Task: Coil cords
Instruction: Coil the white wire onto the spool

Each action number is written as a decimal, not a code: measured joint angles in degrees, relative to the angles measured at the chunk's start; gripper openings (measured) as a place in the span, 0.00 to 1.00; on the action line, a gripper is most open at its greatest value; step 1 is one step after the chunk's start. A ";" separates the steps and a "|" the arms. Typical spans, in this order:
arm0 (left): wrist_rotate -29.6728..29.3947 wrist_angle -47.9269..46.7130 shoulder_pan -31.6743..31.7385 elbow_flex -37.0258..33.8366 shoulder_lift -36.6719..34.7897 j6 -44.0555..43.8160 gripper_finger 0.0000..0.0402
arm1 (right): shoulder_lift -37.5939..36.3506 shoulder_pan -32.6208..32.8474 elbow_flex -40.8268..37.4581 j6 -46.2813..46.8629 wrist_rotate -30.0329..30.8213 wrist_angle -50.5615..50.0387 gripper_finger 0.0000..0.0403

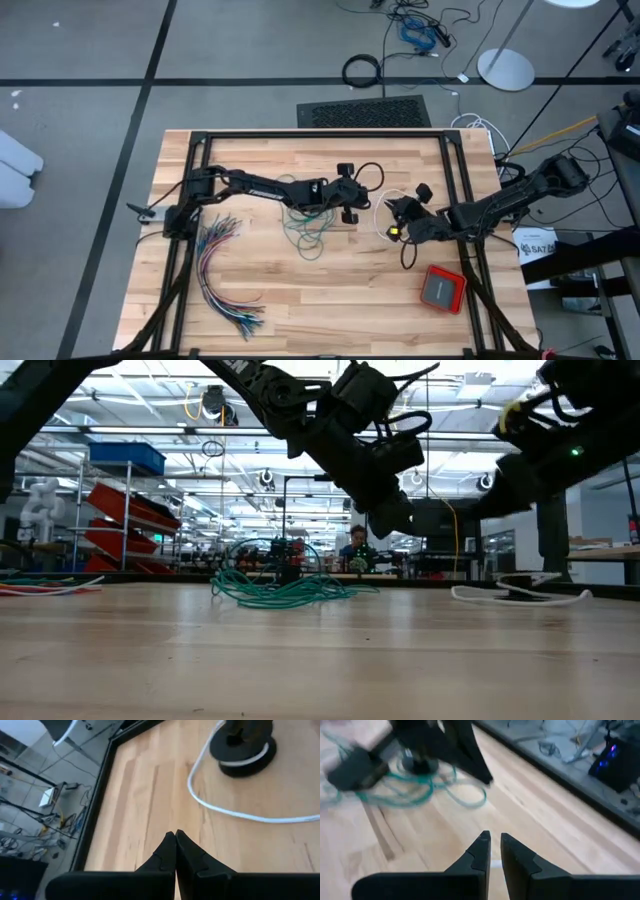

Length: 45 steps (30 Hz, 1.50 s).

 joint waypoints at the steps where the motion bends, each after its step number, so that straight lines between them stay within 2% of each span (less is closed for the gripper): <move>1: 0.71 0.91 -0.01 0.03 0.24 -0.01 0.00 | -0.47 0.56 0.00 1.60 -0.05 -2.41 0.08; 4: 3.91 0.93 -0.04 0.04 0.40 0.04 0.00 | -2.06 2.62 0.00 5.27 -0.51 -8.54 0.08; 9: 14.80 2.91 0.29 0.04 0.40 0.67 0.00 | -4.50 5.94 0.00 6.59 -4.37 -15.31 0.08; 12: 19.52 5.75 0.47 0.17 1.74 2.10 0.05 | -5.19 7.41 -0.02 8.09 -6.89 -17.78 0.08; 19: 20.67 9.18 0.34 0.50 7.81 5.79 0.27 | -5.29 9.90 -0.04 14.33 -10.93 -19.95 0.21; 23: 20.60 9.60 0.17 2.43 8.20 8.53 0.34 | -5.29 11.25 -0.04 20.81 -12.11 -22.88 0.28; 27: 22.29 6.87 0.17 6.92 8.20 12.44 0.35 | -5.27 13.16 -0.04 24.61 -12.11 -23.94 0.31; 31: 28.05 -1.88 0.71 13.68 8.23 14.45 0.35 | -5.27 14.69 -0.04 26.57 -12.11 -24.13 0.31; 34: 28.66 -6.79 1.51 18.19 8.73 14.62 0.35 | -5.27 15.56 -0.04 28.32 -12.11 -24.36 0.31; 40: 30.67 -6.50 2.97 19.54 8.79 19.37 0.35 | -5.27 16.05 -0.04 32.43 -11.79 -25.31 0.31; 45: 31.83 -6.55 3.11 19.54 11.49 23.92 0.35 | -4.72 16.05 -0.04 31.71 -11.83 -24.89 0.31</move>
